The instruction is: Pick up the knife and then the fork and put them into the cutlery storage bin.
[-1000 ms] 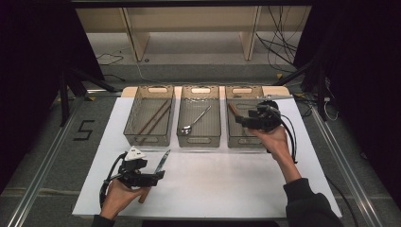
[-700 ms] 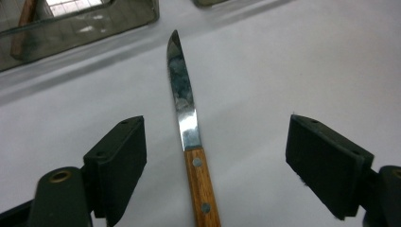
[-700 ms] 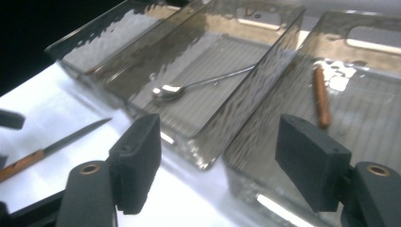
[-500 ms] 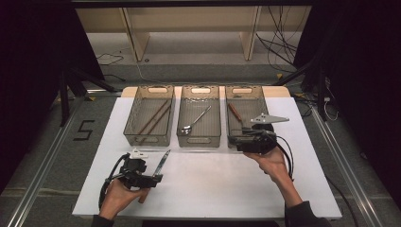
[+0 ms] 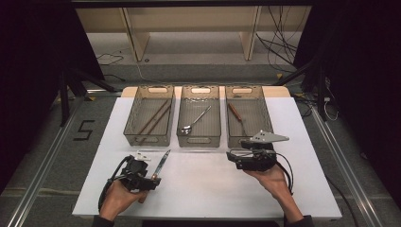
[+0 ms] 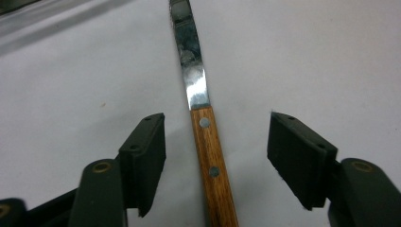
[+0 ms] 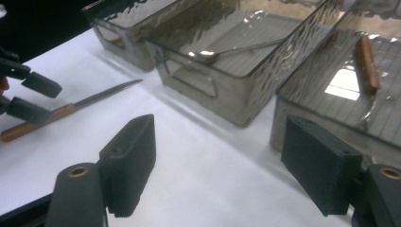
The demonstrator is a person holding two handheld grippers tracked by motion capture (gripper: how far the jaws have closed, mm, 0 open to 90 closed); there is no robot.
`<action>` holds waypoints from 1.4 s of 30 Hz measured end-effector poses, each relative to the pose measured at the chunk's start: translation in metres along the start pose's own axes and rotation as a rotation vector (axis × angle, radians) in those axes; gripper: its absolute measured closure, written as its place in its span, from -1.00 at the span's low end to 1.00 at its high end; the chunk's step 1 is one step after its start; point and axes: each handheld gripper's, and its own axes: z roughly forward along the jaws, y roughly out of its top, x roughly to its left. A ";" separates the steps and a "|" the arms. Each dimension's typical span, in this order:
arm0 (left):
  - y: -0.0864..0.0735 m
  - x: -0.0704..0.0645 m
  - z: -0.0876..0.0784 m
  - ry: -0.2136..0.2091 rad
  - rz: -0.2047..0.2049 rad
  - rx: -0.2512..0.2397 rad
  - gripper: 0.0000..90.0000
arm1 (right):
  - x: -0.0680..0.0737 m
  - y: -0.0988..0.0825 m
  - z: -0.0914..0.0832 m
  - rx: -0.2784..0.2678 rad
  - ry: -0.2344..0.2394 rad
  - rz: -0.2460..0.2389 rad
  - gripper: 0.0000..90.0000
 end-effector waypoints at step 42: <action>-0.007 -0.008 0.004 0.033 0.093 0.111 0.68 | 0.027 -0.024 -0.004 0.031 0.039 -0.070 -0.40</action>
